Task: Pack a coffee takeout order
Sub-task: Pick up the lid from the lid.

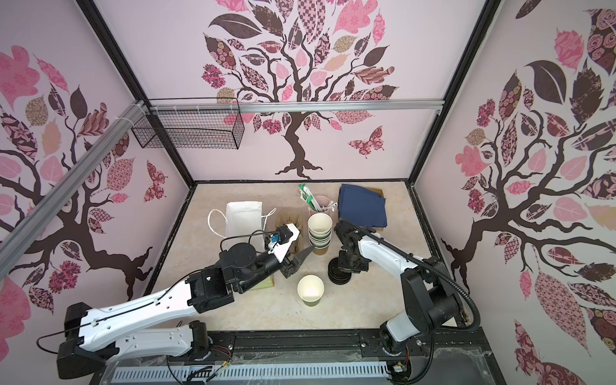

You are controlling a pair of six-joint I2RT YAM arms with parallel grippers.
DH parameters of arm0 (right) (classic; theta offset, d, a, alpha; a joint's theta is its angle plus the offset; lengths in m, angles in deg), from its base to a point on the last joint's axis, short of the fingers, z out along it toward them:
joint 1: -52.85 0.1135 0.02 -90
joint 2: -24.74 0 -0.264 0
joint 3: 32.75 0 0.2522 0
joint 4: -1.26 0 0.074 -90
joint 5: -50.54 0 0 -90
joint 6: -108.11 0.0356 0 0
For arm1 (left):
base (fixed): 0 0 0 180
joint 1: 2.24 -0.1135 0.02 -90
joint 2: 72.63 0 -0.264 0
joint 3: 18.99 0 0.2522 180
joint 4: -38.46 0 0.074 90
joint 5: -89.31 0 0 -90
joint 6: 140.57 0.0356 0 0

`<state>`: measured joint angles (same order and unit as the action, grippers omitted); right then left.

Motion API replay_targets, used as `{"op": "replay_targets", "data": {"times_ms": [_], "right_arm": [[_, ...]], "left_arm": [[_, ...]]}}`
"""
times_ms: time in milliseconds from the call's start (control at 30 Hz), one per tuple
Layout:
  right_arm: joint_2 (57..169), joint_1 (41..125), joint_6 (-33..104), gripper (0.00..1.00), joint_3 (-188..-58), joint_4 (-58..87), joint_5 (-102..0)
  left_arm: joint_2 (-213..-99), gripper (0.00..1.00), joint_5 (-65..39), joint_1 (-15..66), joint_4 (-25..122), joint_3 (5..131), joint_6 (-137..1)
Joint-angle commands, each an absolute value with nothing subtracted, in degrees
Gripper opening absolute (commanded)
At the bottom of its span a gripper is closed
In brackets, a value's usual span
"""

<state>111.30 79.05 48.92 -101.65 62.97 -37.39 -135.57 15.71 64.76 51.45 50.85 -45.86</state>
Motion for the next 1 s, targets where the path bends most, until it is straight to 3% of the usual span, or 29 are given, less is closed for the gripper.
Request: {"op": "replay_targets", "data": {"times_ms": [0,600,800,967], "right_arm": [[109.3,79.5,48.9,0.11,-103.0,64.3,-38.7],[103.8,79.5,49.2,0.10,-105.1,69.5,-39.9],[100.7,79.5,48.9,0.11,-108.4,75.1,-42.1],[98.8,79.5,48.4,0.13,-112.3,80.9,-44.9]], "left_arm": [[-134.7,0.60,16.5,64.6,50.9,49.6,-45.0],[-135.2,0.59,13.3,64.6,53.0,49.8,-39.6],[-137.2,0.58,-5.0,65.0,60.6,50.1,-19.7],[-143.0,0.59,-9.0,66.2,69.8,53.4,-1.8]]}}
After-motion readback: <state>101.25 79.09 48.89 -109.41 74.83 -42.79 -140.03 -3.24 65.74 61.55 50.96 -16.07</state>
